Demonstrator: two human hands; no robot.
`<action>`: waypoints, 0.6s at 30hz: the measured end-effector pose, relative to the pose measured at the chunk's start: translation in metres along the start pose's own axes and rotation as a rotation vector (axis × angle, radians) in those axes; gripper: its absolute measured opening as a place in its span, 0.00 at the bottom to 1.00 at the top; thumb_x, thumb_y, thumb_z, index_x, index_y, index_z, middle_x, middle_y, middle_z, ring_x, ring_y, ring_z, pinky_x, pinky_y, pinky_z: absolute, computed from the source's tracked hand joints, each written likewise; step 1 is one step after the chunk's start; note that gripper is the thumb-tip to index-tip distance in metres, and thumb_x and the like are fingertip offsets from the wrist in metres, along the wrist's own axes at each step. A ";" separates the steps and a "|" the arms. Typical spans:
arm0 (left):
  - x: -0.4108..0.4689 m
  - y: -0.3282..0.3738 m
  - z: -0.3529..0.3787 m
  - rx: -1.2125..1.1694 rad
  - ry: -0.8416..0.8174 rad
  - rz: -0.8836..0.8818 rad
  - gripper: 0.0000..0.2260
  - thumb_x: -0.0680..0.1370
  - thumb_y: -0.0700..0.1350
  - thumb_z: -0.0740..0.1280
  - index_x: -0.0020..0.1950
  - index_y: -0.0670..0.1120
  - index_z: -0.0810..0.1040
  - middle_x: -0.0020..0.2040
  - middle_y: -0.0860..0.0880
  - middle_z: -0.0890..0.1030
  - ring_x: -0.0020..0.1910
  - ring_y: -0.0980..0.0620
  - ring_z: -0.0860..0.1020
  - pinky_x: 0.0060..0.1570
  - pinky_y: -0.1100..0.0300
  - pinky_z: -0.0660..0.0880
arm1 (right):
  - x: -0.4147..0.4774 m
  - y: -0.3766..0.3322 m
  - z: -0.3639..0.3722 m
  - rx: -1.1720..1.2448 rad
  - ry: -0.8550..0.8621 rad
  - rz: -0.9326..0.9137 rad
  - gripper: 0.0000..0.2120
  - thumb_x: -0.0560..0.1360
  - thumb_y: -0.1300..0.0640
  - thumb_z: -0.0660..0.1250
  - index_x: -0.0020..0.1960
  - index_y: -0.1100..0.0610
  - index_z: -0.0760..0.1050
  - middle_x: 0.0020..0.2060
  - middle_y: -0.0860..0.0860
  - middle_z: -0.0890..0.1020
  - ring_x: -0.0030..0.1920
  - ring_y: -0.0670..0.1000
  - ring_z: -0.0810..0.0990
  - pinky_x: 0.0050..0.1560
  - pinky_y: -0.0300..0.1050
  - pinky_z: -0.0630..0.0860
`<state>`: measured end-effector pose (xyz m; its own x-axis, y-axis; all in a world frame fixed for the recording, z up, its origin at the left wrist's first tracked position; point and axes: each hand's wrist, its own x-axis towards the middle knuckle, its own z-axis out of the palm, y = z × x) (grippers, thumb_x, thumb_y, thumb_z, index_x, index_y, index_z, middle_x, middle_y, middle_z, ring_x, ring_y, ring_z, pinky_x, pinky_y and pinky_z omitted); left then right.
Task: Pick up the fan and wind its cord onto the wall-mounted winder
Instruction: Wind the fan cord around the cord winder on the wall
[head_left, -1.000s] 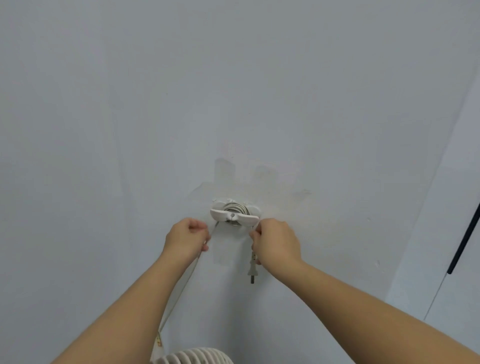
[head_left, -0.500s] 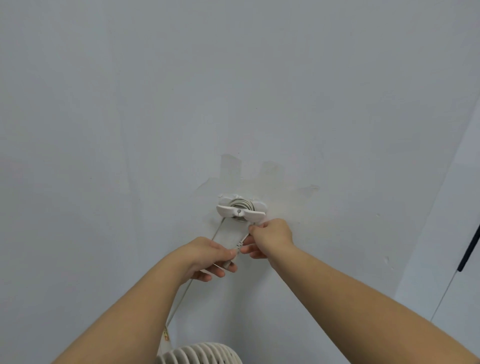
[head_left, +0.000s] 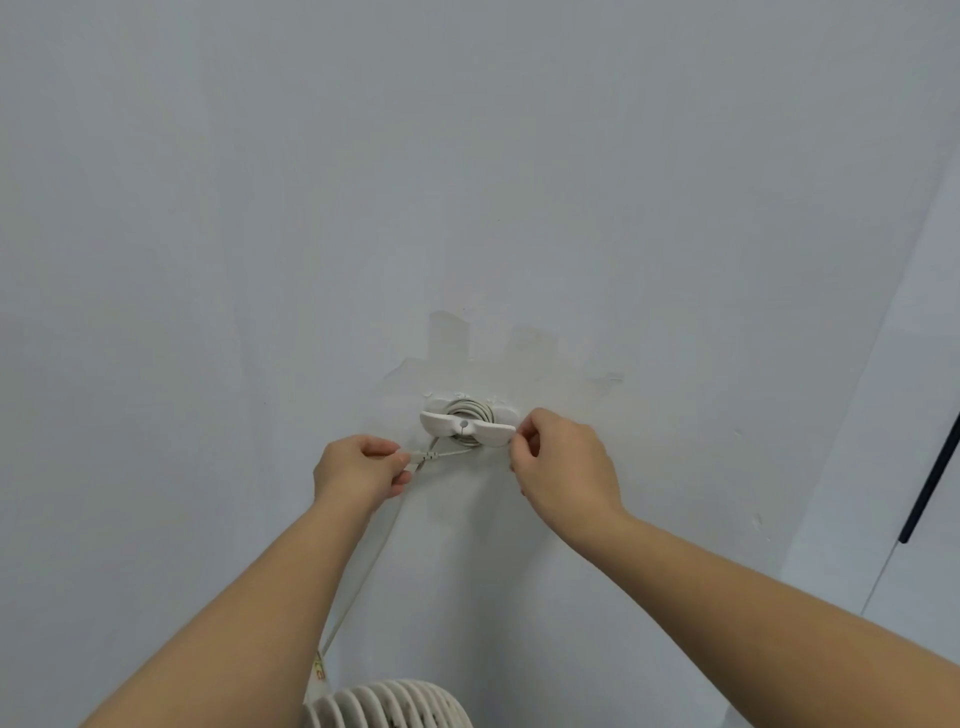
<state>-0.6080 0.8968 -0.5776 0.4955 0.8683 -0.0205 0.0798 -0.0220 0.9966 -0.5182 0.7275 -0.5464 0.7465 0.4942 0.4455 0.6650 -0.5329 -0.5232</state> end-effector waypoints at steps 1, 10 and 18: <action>0.002 0.001 0.001 -0.016 0.019 0.023 0.06 0.74 0.34 0.70 0.50 0.37 0.79 0.45 0.39 0.81 0.36 0.48 0.81 0.47 0.54 0.80 | 0.002 -0.001 -0.002 -0.035 0.023 -0.033 0.07 0.77 0.54 0.59 0.44 0.54 0.75 0.38 0.50 0.82 0.39 0.55 0.80 0.40 0.50 0.78; 0.002 0.012 0.017 -0.086 0.133 0.221 0.08 0.75 0.35 0.68 0.49 0.47 0.83 0.47 0.45 0.84 0.40 0.52 0.83 0.50 0.60 0.78 | 0.009 0.001 0.000 -0.041 0.044 -0.139 0.04 0.76 0.57 0.60 0.48 0.53 0.73 0.40 0.50 0.81 0.40 0.55 0.78 0.39 0.49 0.76; -0.002 0.014 0.012 0.053 0.131 0.344 0.07 0.75 0.38 0.69 0.50 0.48 0.82 0.51 0.48 0.83 0.49 0.50 0.82 0.49 0.62 0.74 | 0.010 0.002 0.002 -0.058 0.036 -0.137 0.04 0.75 0.58 0.60 0.47 0.54 0.73 0.40 0.50 0.81 0.40 0.55 0.77 0.38 0.49 0.75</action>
<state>-0.5975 0.8894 -0.5647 0.3868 0.8617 0.3286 -0.0254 -0.3462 0.9378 -0.5098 0.7327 -0.5442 0.6483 0.5407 0.5361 0.7600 -0.5017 -0.4130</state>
